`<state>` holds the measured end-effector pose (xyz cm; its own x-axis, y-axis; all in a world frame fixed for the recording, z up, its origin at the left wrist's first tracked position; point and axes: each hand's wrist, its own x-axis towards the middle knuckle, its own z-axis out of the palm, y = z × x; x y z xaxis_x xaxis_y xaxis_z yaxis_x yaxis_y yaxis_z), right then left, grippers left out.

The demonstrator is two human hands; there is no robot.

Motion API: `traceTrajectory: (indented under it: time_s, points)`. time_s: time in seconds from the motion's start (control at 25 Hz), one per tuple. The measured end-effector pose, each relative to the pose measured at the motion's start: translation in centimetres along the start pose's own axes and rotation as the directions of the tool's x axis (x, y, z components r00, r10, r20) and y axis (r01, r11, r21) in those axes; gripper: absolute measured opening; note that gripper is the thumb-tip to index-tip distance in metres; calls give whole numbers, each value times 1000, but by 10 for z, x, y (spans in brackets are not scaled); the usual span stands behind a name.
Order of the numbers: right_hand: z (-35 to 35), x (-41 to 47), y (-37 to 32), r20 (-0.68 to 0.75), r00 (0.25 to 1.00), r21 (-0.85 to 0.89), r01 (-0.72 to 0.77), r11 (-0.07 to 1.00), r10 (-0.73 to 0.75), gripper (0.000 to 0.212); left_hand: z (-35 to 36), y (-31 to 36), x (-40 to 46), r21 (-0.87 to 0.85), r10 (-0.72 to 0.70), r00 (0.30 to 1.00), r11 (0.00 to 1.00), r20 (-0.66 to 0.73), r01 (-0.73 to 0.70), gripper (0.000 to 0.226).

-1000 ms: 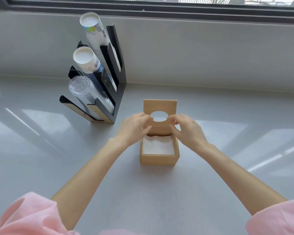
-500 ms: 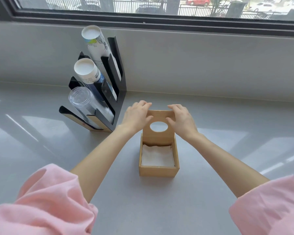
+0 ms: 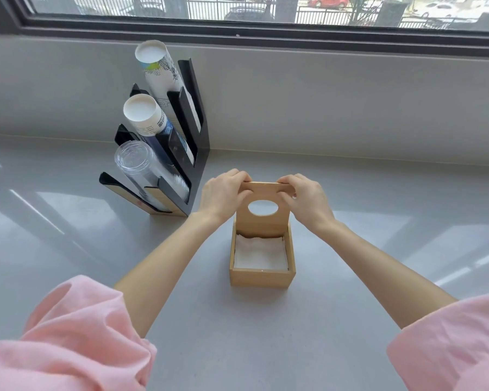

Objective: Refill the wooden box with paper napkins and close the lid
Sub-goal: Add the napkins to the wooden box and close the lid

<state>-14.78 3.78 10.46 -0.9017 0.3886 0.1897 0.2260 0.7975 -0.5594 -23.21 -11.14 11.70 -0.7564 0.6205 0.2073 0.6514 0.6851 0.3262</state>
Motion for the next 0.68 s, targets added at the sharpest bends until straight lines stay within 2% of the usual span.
traceTrajectory:
  time_s: [0.2,0.4,0.52,0.68]
  points:
    - [-1,-21,4,-88,992,43,97,994,-93,20,0,-1,-22,-91,38,996,995,-78,-45,21]
    - [6,-55,9,-194,964,104,205,973,-182,16,4,-9,-48,-256,53,996,964,-79,-71,19]
    - [12,-72,17,-206,948,71,262,962,-243,17,12,-13,-65,-254,60,993,964,-99,-83,20]
    - [24,-93,25,-223,932,48,304,951,-286,20,27,-20,-86,-217,179,975,955,-134,-205,29]
